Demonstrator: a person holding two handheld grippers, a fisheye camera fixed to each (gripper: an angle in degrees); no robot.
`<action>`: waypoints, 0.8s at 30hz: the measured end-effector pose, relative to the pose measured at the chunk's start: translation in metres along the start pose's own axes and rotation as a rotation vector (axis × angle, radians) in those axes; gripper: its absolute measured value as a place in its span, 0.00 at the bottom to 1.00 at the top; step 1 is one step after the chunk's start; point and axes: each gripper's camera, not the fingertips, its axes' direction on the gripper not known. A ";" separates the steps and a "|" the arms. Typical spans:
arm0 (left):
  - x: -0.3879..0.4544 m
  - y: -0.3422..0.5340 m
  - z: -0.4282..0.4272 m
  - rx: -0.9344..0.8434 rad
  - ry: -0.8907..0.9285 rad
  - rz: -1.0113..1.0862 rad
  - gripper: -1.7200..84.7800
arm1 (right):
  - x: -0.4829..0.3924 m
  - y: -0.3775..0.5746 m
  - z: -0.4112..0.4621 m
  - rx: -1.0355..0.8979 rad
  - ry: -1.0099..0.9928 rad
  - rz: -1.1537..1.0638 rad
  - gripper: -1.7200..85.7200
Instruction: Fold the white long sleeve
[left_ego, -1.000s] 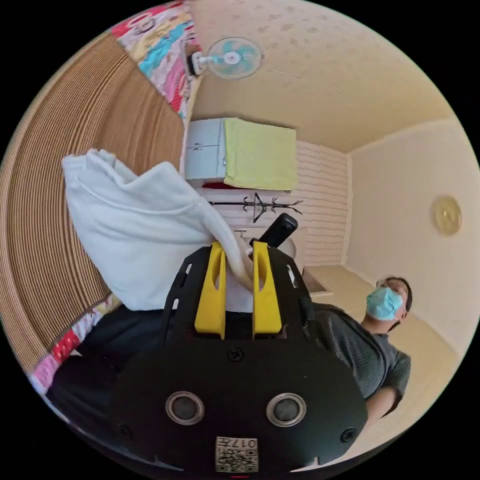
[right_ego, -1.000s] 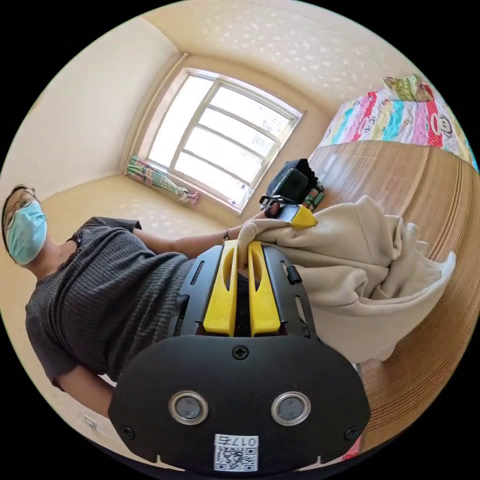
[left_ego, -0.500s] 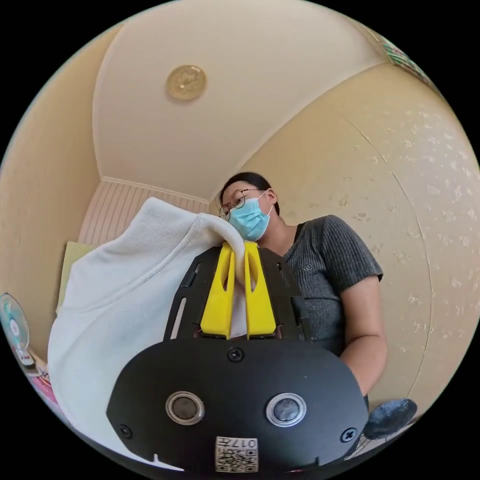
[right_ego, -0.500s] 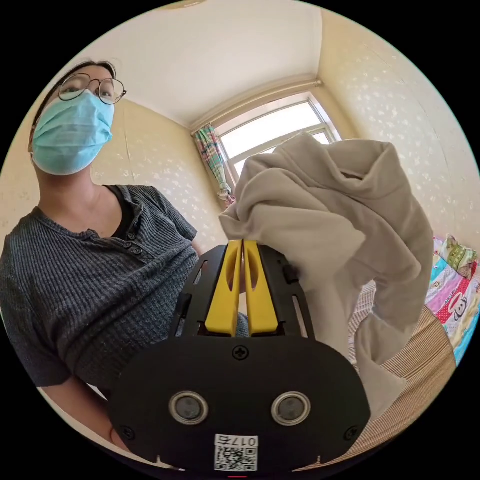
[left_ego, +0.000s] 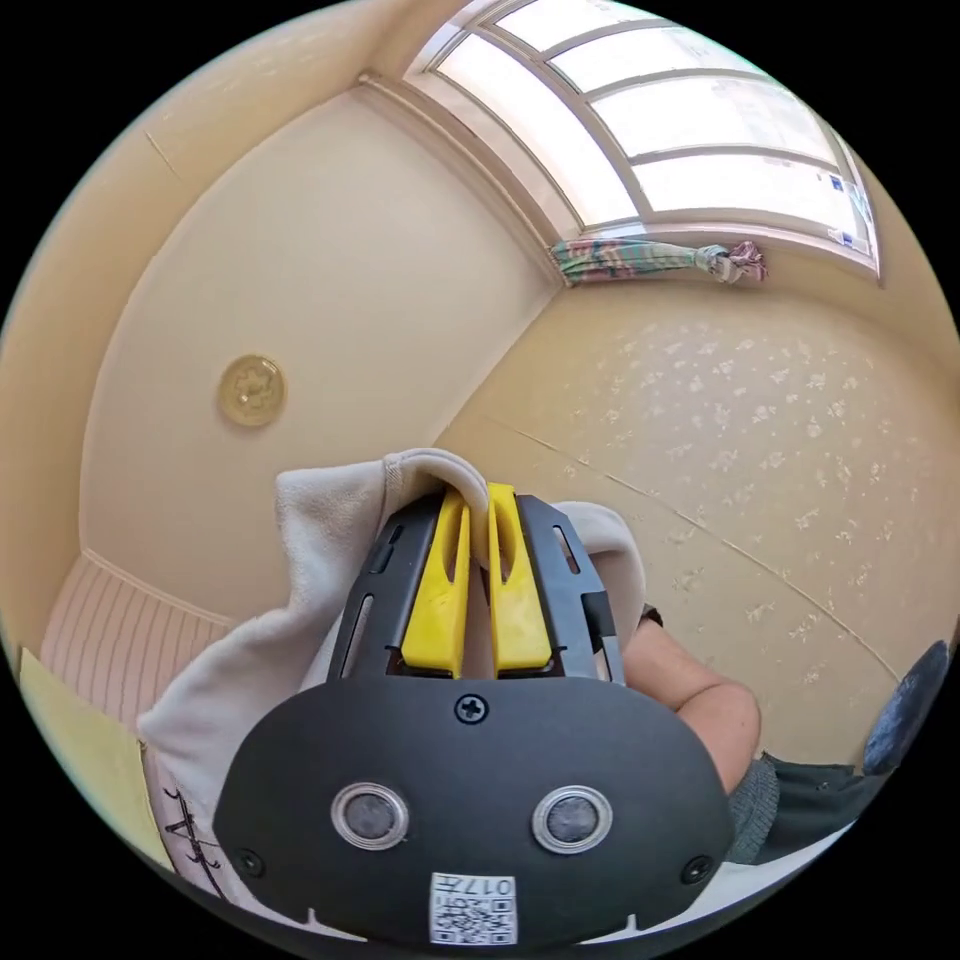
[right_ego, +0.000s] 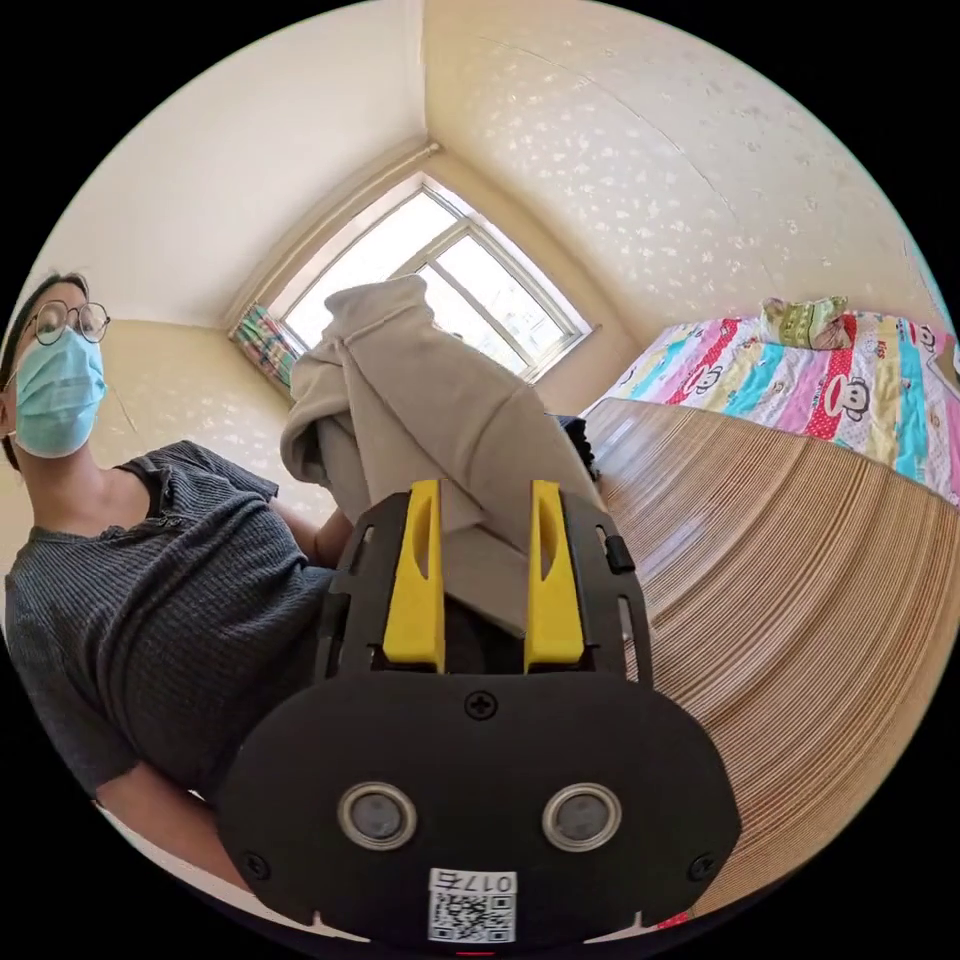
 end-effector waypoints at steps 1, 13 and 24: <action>-0.001 0.013 0.001 0.028 0.021 -0.022 0.02 | 0.005 0.002 0.000 0.018 -0.005 0.019 0.20; -0.035 0.174 0.026 0.258 0.143 -0.263 0.03 | 0.041 -0.019 -0.007 -0.030 -0.279 -0.005 0.27; -0.060 0.251 0.051 0.268 0.089 -0.352 0.03 | 0.013 0.012 0.018 -0.165 -0.434 -0.052 0.10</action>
